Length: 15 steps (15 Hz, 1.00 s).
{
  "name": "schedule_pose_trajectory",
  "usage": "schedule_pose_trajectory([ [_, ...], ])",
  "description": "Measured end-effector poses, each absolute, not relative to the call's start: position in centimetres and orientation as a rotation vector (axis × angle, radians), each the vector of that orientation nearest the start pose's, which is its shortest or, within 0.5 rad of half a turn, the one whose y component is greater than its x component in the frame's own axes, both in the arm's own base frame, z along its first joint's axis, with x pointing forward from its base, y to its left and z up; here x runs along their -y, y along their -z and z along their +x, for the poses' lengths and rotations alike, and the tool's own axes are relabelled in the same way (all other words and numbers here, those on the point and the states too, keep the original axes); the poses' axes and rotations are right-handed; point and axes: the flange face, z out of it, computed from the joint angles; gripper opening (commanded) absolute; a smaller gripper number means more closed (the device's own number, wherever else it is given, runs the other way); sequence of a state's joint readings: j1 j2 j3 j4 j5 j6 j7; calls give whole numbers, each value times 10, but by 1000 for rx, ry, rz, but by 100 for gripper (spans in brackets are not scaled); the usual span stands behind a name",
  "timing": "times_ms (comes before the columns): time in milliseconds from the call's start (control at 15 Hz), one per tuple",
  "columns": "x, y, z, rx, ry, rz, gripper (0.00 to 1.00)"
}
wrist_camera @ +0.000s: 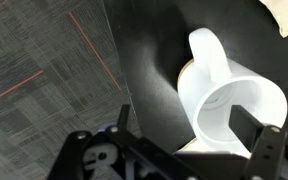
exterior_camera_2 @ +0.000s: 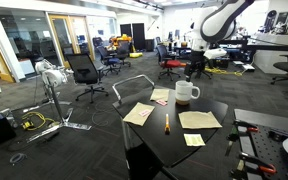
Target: Move the mug
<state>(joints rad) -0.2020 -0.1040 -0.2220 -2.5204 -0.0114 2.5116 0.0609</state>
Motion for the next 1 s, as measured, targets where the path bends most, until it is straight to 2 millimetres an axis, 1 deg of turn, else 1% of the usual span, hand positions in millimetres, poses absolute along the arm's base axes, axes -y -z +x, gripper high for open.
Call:
schedule_pose_trajectory([
  [333, 192, -313, 429, -747, 157, -3055, 100],
  [733, 186, -296, 438, -724, 103, -3065, 100],
  [800, 185, -294, 440, -718, 97, -3068, 75],
  [867, 184, -292, 442, -712, 92, -3070, 73],
  [933, 183, -290, 443, -706, 89, -3072, 66],
  [1000, 182, -289, 445, -701, 88, -3075, 57],
])
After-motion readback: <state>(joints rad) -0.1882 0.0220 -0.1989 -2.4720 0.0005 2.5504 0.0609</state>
